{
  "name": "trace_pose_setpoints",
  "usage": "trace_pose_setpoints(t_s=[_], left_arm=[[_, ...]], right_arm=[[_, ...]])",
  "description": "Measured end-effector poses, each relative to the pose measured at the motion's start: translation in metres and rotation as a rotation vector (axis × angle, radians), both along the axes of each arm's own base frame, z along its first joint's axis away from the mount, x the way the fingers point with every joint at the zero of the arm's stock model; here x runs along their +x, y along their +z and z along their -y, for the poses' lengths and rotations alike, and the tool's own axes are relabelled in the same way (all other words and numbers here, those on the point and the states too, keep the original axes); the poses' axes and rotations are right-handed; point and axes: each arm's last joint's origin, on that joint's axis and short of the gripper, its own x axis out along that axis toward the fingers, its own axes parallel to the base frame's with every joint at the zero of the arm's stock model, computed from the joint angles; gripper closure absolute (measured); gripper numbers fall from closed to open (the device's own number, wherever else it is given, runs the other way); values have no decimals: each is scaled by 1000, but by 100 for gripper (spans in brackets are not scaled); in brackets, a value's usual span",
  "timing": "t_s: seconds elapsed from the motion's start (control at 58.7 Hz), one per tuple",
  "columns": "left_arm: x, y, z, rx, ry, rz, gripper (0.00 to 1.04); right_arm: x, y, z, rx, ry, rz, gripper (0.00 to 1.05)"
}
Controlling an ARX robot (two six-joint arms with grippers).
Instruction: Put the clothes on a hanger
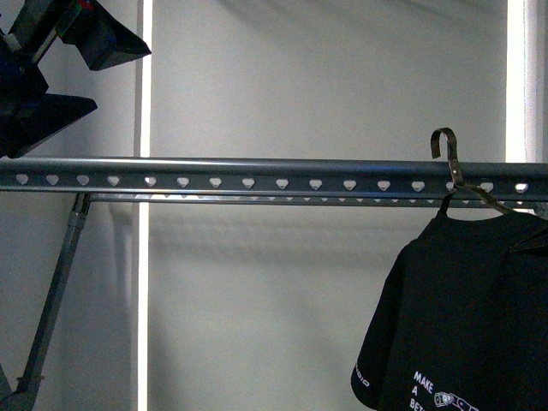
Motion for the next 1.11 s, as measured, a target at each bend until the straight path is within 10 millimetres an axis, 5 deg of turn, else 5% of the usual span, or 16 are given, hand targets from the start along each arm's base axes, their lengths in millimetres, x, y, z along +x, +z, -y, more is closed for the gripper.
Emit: trace_pose_setpoints(t_s=[0.221,0.272,0.358,0.511,0.749,0.954,1.107], left_arm=[[-20,3,7,53,-5,79,7],[-29,2,9,122,235,-76,18],[-55,-30,2,287,434,-278,36],[-80,-80,-6,383,465,-310,63],[-111,-127,-15,414,446,-314,101],[-134,-157,-23,418,471,-324,101],[-148,-173,-23,419,469,-325,101]], right_arm=[[23,-1,3,77,-59,-36,102],[26,3,6,98,-79,-34,102],[30,4,9,117,-92,-37,102],[30,7,16,130,-114,-36,102],[36,0,17,131,-124,-60,102],[30,-25,18,88,-149,-75,101],[-5,-41,11,-63,-205,15,70]])
